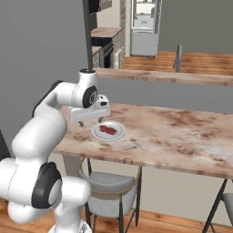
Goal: Transport the steak and garlic to the fridge. Place the steak on the rack containing meat and place the garlic on the rack containing the vegetable, ensuring meats and vegetables are on different racks.
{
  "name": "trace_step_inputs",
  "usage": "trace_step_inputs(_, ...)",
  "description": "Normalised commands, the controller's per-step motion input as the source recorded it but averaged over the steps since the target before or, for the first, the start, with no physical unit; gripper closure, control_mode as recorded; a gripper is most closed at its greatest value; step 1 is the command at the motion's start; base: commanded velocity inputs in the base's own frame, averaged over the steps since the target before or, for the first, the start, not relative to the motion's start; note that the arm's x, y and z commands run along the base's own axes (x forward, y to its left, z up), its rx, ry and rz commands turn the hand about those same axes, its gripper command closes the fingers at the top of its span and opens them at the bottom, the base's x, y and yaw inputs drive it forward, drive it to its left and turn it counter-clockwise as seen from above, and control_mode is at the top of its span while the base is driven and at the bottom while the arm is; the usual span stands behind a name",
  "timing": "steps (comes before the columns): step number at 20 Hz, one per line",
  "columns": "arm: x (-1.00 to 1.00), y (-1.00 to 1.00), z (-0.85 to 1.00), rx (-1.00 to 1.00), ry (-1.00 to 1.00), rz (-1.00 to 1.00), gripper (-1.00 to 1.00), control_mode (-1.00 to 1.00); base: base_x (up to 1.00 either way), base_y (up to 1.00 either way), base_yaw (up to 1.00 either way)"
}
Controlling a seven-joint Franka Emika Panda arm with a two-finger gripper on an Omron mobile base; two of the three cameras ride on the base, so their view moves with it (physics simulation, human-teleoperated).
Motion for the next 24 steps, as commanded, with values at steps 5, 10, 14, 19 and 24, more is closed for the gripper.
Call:
trace_step_inputs(5,0.48,-0.06,-0.44,0.0,0.01,0.28,-1.0,-1.0,0.0,0.0,0.0)
trace_step_inputs(10,0.55,0.0,-0.49,0.0,0.02,0.25,-1.0,-1.0,0.0,0.0,0.0)
trace_step_inputs(14,0.74,0.0,-0.43,-0.04,0.0,0.1,-1.0,-1.0,0.0,0.0,0.0)
trace_step_inputs(19,0.62,0.0,-0.36,-0.04,0.0,0.05,-1.0,-1.0,0.0,0.0,0.0)
trace_step_inputs(24,0.48,0.0,-0.28,-0.01,0.0,0.04,-1.0,-1.0,0.0,0.0,0.0)
